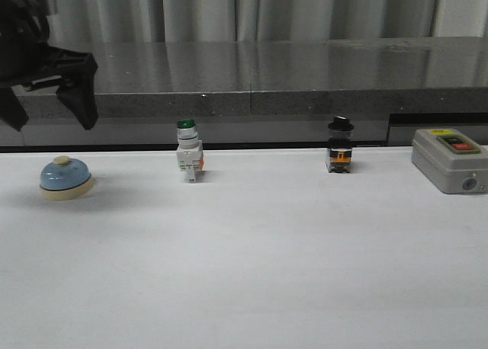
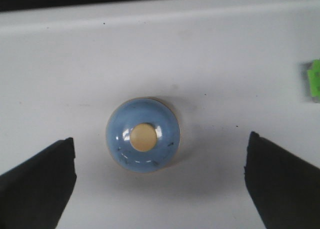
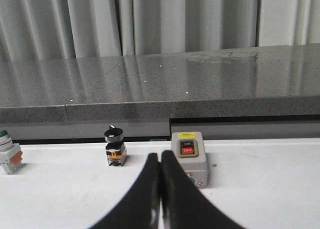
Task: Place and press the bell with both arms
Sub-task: 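Lower the left gripper over the blue bell and close on it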
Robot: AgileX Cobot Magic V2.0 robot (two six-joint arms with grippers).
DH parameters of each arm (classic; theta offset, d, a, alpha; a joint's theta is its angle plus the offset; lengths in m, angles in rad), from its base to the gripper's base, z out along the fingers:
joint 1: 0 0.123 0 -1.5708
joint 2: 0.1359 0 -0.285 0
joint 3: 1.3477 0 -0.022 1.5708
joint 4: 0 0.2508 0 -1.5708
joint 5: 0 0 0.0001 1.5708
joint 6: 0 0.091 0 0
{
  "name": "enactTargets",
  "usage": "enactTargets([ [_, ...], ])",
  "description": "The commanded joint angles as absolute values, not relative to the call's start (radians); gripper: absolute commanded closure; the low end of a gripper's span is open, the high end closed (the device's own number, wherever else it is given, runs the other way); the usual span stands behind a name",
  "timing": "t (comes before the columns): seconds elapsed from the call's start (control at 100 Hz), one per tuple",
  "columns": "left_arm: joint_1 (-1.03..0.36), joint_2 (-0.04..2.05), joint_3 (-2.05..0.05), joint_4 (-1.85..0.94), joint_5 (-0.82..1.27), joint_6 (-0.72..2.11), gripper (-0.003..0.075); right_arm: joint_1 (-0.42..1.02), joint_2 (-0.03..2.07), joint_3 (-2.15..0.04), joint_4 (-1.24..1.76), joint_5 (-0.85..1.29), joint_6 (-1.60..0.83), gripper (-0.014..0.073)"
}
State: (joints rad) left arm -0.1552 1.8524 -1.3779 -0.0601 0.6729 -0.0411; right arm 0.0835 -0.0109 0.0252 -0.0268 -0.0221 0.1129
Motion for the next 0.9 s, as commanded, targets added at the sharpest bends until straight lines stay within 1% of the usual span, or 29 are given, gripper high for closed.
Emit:
enactTargets([
  [0.0,-0.162,1.841,-1.427,-0.053,0.644,-0.041,0.008,0.078,-0.027,0.012,-0.025,-0.109,0.109,0.0663],
  [0.42,-0.162,1.971,-1.447,-0.051,0.607,-0.041,0.008,0.078,-0.027,0.012,-0.025,-0.109,0.109,0.0663],
  [0.73,-0.162,2.016,-1.453,-0.051,0.605,-0.041,0.0083,0.078,-0.027,0.012,-0.025,-0.109,0.109,0.0663],
  [0.78,-0.162,2.016,-1.453,-0.051,0.605,-0.041,0.0095,0.078,-0.027,0.012,-0.025,-0.109,0.109,0.0663],
  [0.83,-0.162,2.016,-1.453,-0.051,0.605,-0.041,0.0125,0.078,-0.027,0.012,-0.025,-0.109,0.109,0.0663],
  [0.84,-0.162,2.016,-1.453,-0.051,0.605,-0.041,0.0145,0.078,-0.027,0.012,-0.025,-0.109,0.109,0.0663],
  [0.85,-0.162,2.016,-1.453,-0.051,0.605,-0.041,0.0145,0.078,-0.027,0.012,-0.025,-0.109,0.109,0.0663],
  [0.89,-0.162,2.016,-1.453,-0.051,0.607,-0.041,0.0194,0.078,-0.027,0.012,-0.025,-0.109,0.109,0.0663],
])
